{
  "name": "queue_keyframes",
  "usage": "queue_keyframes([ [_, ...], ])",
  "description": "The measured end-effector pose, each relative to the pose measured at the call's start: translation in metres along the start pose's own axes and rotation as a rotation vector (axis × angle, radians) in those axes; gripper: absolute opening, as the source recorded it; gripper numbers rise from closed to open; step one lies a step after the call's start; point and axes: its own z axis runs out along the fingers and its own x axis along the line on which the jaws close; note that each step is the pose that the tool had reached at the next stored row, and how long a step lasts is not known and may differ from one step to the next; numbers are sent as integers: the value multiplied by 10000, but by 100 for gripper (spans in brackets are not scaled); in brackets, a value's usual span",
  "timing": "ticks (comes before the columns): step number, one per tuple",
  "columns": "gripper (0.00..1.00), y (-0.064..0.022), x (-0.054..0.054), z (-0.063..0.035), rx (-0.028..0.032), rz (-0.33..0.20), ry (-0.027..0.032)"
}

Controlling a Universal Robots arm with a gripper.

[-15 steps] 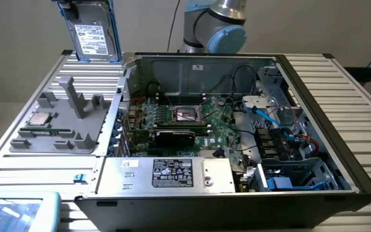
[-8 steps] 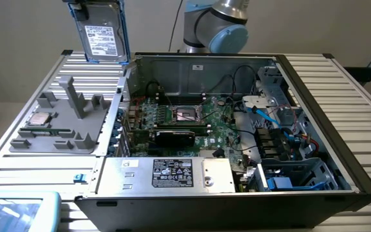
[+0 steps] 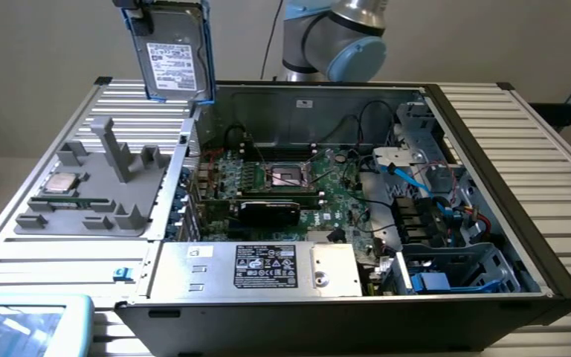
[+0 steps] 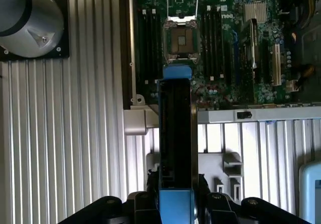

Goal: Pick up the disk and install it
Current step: 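Pick up the disk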

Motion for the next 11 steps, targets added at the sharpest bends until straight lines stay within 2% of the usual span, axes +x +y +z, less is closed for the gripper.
queue_keyframes([
  [11, 37, 374, -227, -60, 57, 0, -1],
])
